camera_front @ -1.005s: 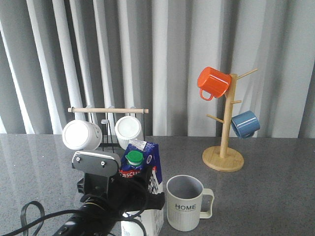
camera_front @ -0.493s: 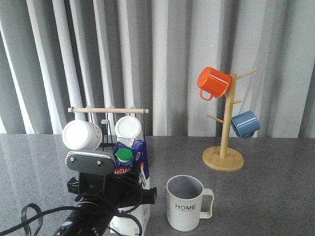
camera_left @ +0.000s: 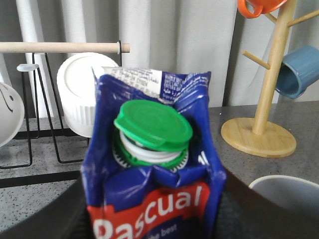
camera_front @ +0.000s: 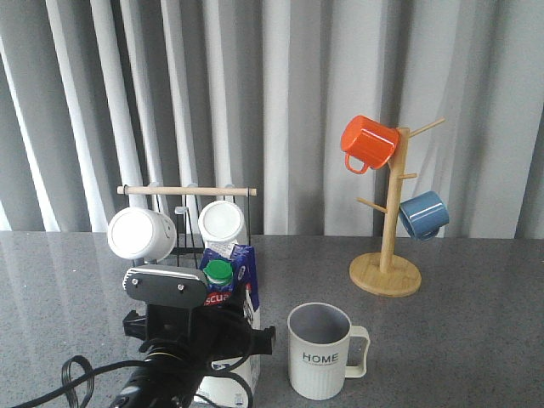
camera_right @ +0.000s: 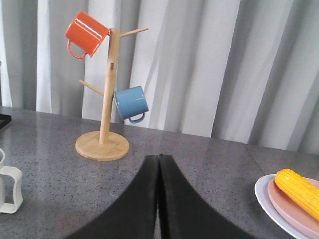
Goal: Place milk next to cup
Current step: 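Carry the milk carton toward the HOME mug and lower it, then open the left gripper and pull it back from the carton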
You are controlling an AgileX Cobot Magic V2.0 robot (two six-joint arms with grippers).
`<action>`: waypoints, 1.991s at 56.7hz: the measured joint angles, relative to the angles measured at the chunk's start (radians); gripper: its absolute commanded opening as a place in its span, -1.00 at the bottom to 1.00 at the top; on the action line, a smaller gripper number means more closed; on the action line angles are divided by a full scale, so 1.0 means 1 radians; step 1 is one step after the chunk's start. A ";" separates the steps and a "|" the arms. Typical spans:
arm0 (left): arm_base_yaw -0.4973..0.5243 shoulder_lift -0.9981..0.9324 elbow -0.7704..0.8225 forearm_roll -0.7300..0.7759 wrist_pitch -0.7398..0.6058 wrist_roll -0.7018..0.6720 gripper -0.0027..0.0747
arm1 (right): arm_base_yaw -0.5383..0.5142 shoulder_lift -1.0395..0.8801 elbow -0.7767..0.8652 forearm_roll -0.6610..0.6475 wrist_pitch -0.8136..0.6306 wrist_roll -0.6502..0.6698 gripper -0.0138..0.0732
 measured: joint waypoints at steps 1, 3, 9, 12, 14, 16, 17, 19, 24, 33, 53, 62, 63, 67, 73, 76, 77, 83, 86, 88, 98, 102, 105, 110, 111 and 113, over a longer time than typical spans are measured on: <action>-0.001 0.000 0.000 -0.001 -0.001 -0.001 -0.14 | 0.000 0.000 0.000 0.000 0.000 0.000 -0.70; -0.002 0.000 0.000 -0.002 -0.002 -0.003 -0.07 | 0.000 0.000 0.000 0.000 0.000 0.000 -0.70; -0.002 0.002 0.000 -0.002 -0.004 -0.015 0.19 | 0.000 0.000 0.000 0.000 0.000 0.000 -0.70; -0.002 0.002 0.000 -0.002 -0.005 -0.028 0.32 | 0.000 0.000 0.000 0.000 0.000 0.000 -0.70; -0.002 0.002 0.000 -0.002 -0.005 -0.036 0.41 | 0.000 0.000 0.000 0.000 0.000 0.000 -0.70; -0.002 0.002 0.000 -0.002 -0.003 -0.044 0.49 | 0.000 0.000 0.000 0.000 0.000 0.000 -0.70; -0.002 0.004 0.000 -0.002 -0.003 -0.045 0.51 | 0.000 0.000 0.000 0.000 0.000 0.000 -0.70; -0.002 0.006 0.000 -0.003 0.002 -0.049 0.57 | 0.000 0.000 0.000 0.000 0.000 0.000 -0.70; -0.004 0.007 0.000 -0.005 0.015 -0.054 0.61 | 0.000 0.000 0.000 0.000 0.000 0.000 -0.70; -0.013 -0.005 0.000 -0.001 0.016 -0.055 0.57 | 0.000 0.000 0.000 0.000 0.000 0.000 -0.70; -0.014 -0.107 0.055 0.013 0.014 -0.054 0.51 | 0.000 0.000 0.000 0.000 0.000 0.000 -0.70; -0.024 -0.180 0.080 0.020 0.014 -0.053 0.51 | 0.000 0.000 0.000 0.000 0.000 0.000 -0.70; -0.026 -0.191 0.081 0.027 0.014 -0.053 0.51 | 0.000 0.000 0.000 0.000 0.000 0.000 -0.70; -0.037 -0.227 0.082 0.057 0.014 -0.053 0.51 | 0.000 0.000 0.000 0.000 0.000 0.000 -0.70; -0.055 -0.287 0.082 0.080 0.025 -0.040 0.48 | 0.000 0.000 0.000 0.000 0.000 0.000 -0.70; -0.062 -0.317 0.082 0.083 0.039 -0.012 0.41 | 0.000 0.000 0.000 0.000 0.000 0.000 -0.70; -0.062 -0.331 0.082 0.083 0.045 0.001 0.39 | 0.000 0.000 0.000 0.000 0.000 0.000 -0.70; -0.064 -0.391 0.082 0.081 0.075 0.079 0.11 | 0.000 0.000 0.000 0.000 0.000 0.000 -0.70; -0.064 -0.422 0.083 0.072 0.085 0.118 -0.07 | 0.000 0.000 0.000 0.000 0.000 0.000 -0.70; -0.064 -0.440 0.088 0.067 0.087 0.138 -0.22 | 0.000 0.000 0.000 0.000 0.000 0.000 -0.70; -0.064 -0.530 0.162 0.042 0.061 0.203 -0.95 | 0.000 0.000 0.000 0.000 0.000 0.000 -0.70; -0.064 -0.554 0.195 0.023 0.029 0.223 -0.95 | 0.000 0.000 0.000 0.000 0.000 0.000 -0.70; -0.064 -0.570 0.222 0.011 -0.014 0.240 -0.95 | 0.000 0.000 0.000 0.000 0.000 0.000 -0.70; -0.064 -0.593 0.261 0.004 -0.091 0.260 -0.95 | 0.000 0.000 0.000 0.000 0.000 0.000 -0.70; -0.064 -0.597 0.266 0.004 -0.106 0.262 -0.95 | 0.000 0.000 0.000 0.000 0.000 0.000 -0.70; -0.064 -0.604 0.277 0.002 -0.125 0.263 -0.95 | 0.000 0.000 0.000 0.000 0.000 0.000 -0.70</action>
